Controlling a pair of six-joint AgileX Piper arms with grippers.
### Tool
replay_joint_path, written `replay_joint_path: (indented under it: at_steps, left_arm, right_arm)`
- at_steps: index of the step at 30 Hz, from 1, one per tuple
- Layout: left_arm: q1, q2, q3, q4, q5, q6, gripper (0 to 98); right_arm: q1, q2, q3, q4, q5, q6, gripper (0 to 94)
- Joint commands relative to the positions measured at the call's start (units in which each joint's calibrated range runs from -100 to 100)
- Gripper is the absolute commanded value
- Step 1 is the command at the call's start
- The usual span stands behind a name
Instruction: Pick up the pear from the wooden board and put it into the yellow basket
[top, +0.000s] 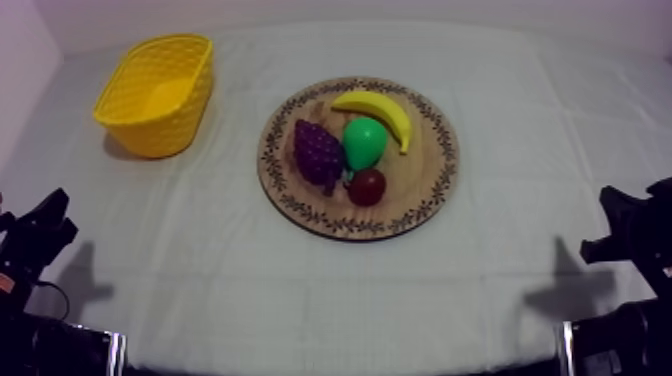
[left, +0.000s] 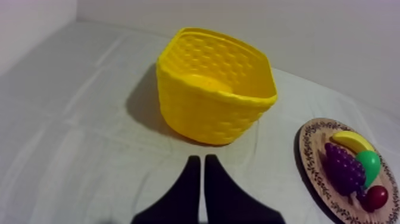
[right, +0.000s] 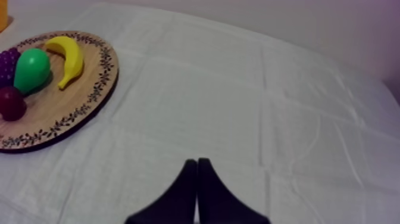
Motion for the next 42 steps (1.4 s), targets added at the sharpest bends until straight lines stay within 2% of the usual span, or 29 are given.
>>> replay_joint_path:
  at_steps: [1,14,19,25,31,36,42]
  left_arm:
    - [0.07,-0.04,-1.17,0.35,5.7,-0.43,0.1]
    - [-0.02,-0.04,-1.7,0.35,6.94,-0.51,2.4]
    - [0.49,4.14,-8.2,0.13,9.13,0.53,3.3]
    - [3.64,19.73,-29.61,0.55,13.39,1.55,3.2]
    - [9.24,37.38,-59.26,0.73,23.74,2.88,2.8]
    - [15.49,51.06,-77.52,-1.1,30.96,4.97,2.6]
    - [23.72,67.54,-94.42,-3.87,36.58,7.02,2.9]
  right_arm:
    - [0.0,0.01,0.04,-0.02,0.08,-0.02,0.3]
    - [0.0,0.01,0.04,-0.02,0.08,-0.01,0.3]
    - [0.0,0.01,0.04,-0.02,0.08,0.01,0.3]
    - [0.0,0.01,0.04,-0.02,0.08,0.0,0.3]
    - [0.0,0.01,0.04,-0.02,0.08,-0.02,0.3]
    - [0.0,0.01,0.04,-0.02,0.08,0.01,0.3]
    - [0.0,0.01,0.04,-0.02,0.08,0.0,0.3]
